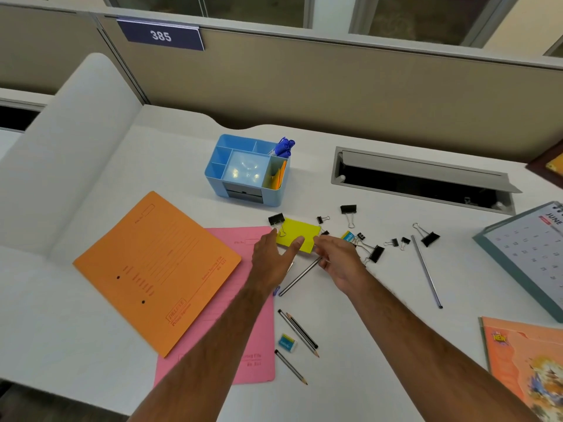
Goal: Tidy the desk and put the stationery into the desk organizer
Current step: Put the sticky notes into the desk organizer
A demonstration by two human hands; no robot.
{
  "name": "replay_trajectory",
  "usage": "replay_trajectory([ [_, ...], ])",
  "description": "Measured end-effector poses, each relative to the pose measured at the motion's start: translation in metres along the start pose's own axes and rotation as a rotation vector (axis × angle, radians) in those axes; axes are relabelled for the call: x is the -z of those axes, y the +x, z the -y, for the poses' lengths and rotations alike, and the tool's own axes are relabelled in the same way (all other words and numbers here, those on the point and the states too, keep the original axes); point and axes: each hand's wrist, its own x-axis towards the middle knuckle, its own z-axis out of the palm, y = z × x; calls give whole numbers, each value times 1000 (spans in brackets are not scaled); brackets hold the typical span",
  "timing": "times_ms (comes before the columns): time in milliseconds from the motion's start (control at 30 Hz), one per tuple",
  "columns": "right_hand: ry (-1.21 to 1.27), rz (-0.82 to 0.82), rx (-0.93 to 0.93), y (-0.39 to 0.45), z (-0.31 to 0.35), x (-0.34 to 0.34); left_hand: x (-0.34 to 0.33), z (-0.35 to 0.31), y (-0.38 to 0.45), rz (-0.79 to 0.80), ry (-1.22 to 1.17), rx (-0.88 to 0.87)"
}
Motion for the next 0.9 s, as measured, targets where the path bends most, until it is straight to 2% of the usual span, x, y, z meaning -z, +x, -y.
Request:
replay_trajectory([
  [167,-170,-31,61,3,3,-7,-2,0,0,-4,6,-17],
  [233,-169,-56,56,4,5,-9,-2,0,1,-13,-9,-22],
  [333,-162,-10,58,3,8,-8,-2,0,1,-31,-32,-38],
  [400,-230,8,104,2,10,-6,-2,0,1,-41,-39,-54],
  [500,-396,-52,213,0,15,-3,-1,3,1,-31,-17,-69],
  [633,-469,-44,327,-3,31,5,1,12,1,-126,101,-188],
  [733,-407,-21,337,-7,52,11,5,25,-1,-178,240,-313],
  [900,-279,11,385,-15,91,6,8,46,3,-83,499,-322],
])
